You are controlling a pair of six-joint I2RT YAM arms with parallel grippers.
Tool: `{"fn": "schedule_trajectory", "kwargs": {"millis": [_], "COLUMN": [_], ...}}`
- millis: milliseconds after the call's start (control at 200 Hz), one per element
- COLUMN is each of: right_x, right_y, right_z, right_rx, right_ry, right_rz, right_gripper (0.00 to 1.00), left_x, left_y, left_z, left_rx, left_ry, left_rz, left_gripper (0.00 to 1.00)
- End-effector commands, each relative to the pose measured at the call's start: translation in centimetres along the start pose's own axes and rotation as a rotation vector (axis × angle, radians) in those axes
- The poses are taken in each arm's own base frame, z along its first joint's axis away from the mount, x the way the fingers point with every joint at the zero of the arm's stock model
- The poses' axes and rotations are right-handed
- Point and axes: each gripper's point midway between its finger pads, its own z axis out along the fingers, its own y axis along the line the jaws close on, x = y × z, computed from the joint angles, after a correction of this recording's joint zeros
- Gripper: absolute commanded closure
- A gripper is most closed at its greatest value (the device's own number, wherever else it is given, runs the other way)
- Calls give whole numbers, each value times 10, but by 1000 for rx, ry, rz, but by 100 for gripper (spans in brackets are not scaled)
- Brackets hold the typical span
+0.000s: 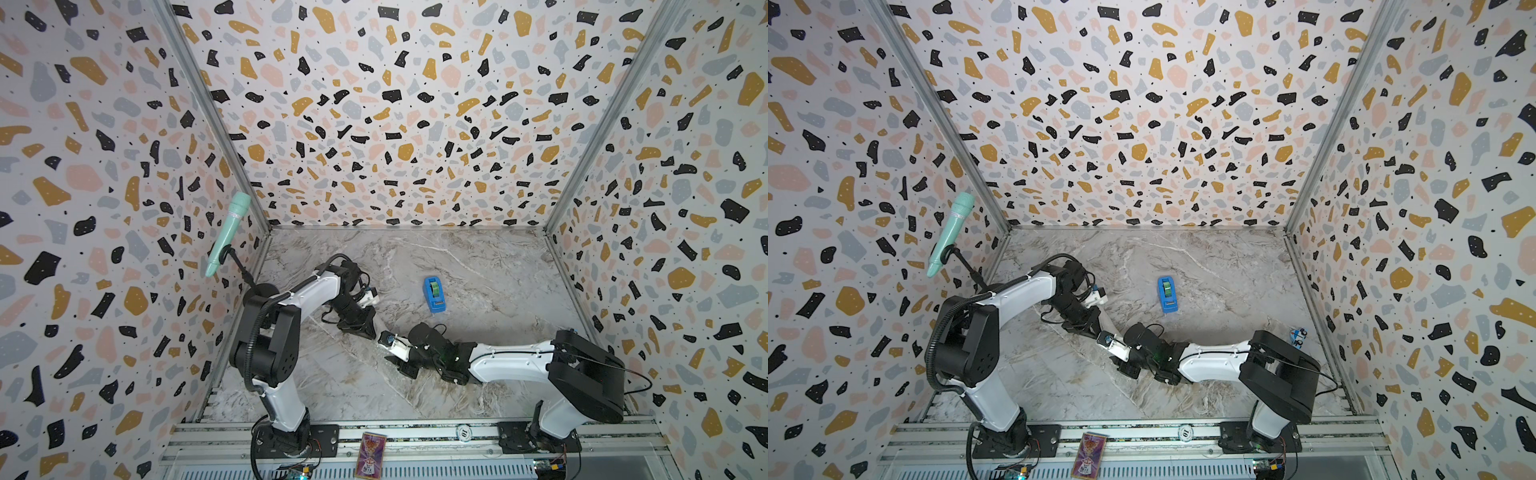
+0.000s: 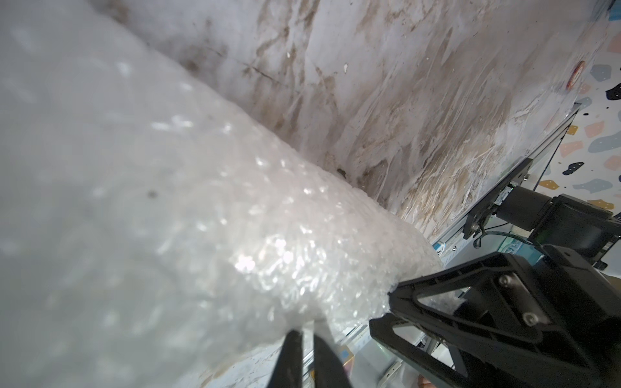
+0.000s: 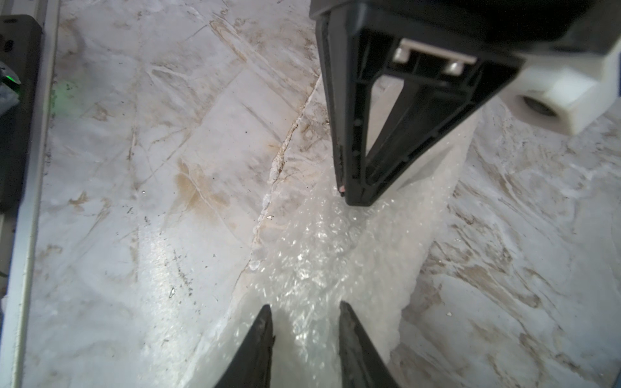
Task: Wrap wine bottles in bubble wrap
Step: Stick the tape on the bubble wrap.
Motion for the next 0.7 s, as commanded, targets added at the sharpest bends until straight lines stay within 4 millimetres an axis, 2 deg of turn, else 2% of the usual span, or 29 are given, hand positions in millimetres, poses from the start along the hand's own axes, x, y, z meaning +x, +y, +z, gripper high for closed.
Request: {"fn": "schedule_trajectory", "kwargs": {"millis": [0,435,696], "right_x": [25,35,35], "right_y": [10,2,4], "right_z": [3,5,6], "right_rx": [-43,-17,-27], "right_ry": [98,135,135], "right_rz": [3,20,23], "right_gripper": [67,70,70], "left_x": [-9,-12,-17], "left_y": [-2,-7,-7], "left_z": [-11,-24,-23], "left_rx": [-22,-43,-24], "left_ry": [-47,-103,-130], "left_rz": [27,45,29], "left_gripper": [80,67,67]}}
